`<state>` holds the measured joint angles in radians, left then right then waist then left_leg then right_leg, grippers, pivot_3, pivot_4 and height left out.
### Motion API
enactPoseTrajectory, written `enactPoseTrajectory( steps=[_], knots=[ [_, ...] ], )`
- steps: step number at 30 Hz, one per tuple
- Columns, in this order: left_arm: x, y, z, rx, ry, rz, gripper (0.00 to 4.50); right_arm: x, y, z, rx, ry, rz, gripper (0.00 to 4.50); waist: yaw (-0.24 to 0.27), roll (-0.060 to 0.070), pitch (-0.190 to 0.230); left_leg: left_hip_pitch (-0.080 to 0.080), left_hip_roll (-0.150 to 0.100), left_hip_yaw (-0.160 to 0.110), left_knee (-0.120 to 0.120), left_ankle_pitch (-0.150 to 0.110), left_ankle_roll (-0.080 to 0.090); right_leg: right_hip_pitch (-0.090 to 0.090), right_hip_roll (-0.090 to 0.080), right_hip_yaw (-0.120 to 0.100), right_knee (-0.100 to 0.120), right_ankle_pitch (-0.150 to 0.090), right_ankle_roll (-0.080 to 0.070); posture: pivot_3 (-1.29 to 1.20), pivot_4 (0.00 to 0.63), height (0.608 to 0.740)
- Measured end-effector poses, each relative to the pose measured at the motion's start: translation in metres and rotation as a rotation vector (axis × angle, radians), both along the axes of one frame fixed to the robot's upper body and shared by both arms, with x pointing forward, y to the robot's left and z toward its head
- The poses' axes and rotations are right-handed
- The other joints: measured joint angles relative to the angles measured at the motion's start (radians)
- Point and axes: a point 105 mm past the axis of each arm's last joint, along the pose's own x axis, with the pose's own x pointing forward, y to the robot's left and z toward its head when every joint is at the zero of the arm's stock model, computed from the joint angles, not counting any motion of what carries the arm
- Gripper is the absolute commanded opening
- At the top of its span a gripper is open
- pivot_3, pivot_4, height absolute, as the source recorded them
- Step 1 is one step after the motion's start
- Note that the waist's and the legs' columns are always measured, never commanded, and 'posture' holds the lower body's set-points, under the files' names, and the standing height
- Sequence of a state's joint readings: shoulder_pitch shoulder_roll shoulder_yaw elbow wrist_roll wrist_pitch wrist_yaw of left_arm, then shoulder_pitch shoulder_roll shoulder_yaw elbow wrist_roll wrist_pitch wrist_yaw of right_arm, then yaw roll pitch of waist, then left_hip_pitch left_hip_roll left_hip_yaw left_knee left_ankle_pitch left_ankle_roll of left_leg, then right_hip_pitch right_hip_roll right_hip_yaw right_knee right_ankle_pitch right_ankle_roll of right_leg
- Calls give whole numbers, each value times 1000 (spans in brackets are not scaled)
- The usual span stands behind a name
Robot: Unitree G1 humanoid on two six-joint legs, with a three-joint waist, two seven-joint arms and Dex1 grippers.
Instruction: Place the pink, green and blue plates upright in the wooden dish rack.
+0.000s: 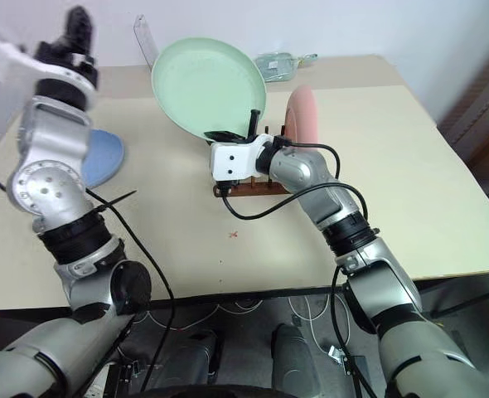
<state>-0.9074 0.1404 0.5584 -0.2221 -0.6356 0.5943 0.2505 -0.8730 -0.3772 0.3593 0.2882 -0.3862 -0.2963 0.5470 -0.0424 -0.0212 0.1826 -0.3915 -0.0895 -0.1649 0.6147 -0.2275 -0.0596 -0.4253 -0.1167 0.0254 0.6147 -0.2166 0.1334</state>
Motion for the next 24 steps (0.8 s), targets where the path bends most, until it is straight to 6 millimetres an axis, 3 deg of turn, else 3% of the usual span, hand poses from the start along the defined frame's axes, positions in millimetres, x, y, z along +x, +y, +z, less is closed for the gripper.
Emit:
enactPoseTrajectory(
  steps=[2,5,8,13,19,24],
  knots=[
    [-2,28,-8,107,26,103,3371,-4,1,2,45,27,15,0,-3,0,0,0,0,0,0,0,0,0,0,0,0,0,0,0,150,740],
    [-3,63,-35,194,109,216,3371,-6,-6,12,180,106,10,0,-1,1,0,0,0,0,0,0,0,0,0,0,0,0,0,0,150,740],
    [-3,71,-70,369,216,224,3371,-16,-4,29,354,222,60,0,2,0,0,0,0,-1,0,0,0,0,0,0,0,0,0,0,150,740],
    [1,31,-120,628,330,-2,3371,-31,-11,49,571,405,135,0,10,0,0,0,0,-2,0,-3,5,0,0,0,1,0,-1,0,150,740],
    [-33,-58,-186,847,357,-492,3371,-33,-39,56,997,761,173,0,1,2,0,0,1,-2,-2,-3,6,-1,1,0,2,1,-3,0,150,740],
    [-53,-94,-196,909,306,-696,3371,-27,-51,49,1164,898,121,0,1,5,1,0,1,0,-2,-3,6,-2,1,0,2,1,-3,0,150,740]
  ],
)
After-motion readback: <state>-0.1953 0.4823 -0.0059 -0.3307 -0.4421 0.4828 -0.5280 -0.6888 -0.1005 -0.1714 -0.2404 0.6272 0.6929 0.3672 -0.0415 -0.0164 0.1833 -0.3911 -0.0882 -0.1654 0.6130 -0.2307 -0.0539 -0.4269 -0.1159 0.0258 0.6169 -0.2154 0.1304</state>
